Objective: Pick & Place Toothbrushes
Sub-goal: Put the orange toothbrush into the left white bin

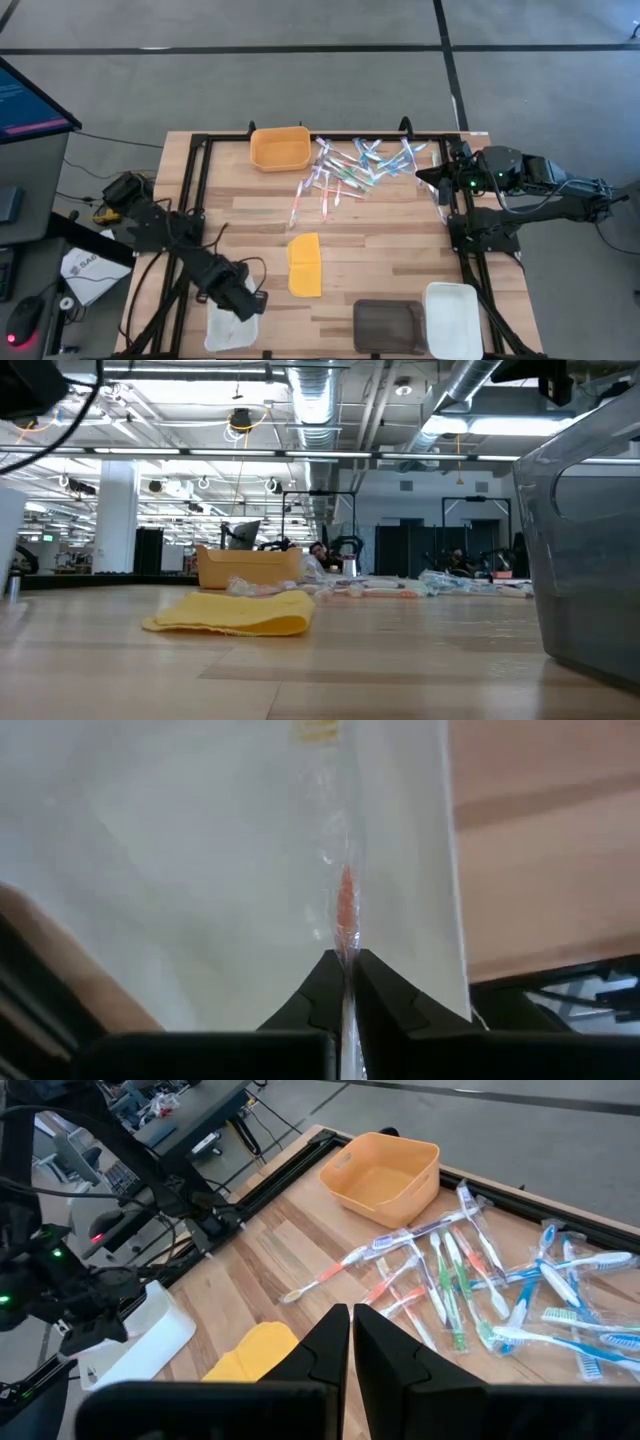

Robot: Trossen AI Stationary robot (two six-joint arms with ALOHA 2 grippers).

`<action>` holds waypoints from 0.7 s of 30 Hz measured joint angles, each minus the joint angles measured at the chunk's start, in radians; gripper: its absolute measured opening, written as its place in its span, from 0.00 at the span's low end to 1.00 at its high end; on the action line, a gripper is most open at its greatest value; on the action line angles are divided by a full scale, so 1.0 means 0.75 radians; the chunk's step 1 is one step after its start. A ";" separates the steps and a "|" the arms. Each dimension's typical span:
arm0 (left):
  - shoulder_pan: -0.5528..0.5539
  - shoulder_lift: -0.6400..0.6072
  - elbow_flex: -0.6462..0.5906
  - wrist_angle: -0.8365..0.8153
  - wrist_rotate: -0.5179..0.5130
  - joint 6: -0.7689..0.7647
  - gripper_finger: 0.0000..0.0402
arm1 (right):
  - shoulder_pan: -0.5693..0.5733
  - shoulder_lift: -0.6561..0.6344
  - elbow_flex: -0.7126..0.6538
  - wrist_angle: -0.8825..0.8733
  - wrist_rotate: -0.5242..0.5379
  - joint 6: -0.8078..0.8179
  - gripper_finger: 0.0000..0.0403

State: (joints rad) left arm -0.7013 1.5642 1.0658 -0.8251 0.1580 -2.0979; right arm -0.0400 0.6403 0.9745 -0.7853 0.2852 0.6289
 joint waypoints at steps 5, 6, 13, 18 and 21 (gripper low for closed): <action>0.111 0.000 -0.049 -0.003 -0.015 0.161 0.01 | 0.000 0.000 0.000 0.000 0.000 0.000 0.04; 0.133 0.000 -0.061 -0.003 -0.024 0.185 0.01 | 0.000 0.000 0.000 0.000 0.000 0.000 0.04; 0.284 0.000 -0.107 0.000 -0.092 0.353 0.01 | 0.000 0.000 0.000 0.000 0.001 0.000 0.04; 0.356 0.000 -0.108 -0.011 -0.142 0.496 0.01 | 0.000 0.000 0.000 0.000 0.001 0.000 0.04; 0.381 0.000 -0.108 -0.015 -0.165 0.597 0.01 | 0.000 0.000 0.000 0.000 0.001 0.000 0.04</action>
State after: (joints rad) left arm -0.4159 1.5642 0.9848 -0.8363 0.0342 -1.6504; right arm -0.0401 0.6403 0.9745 -0.7853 0.2855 0.6289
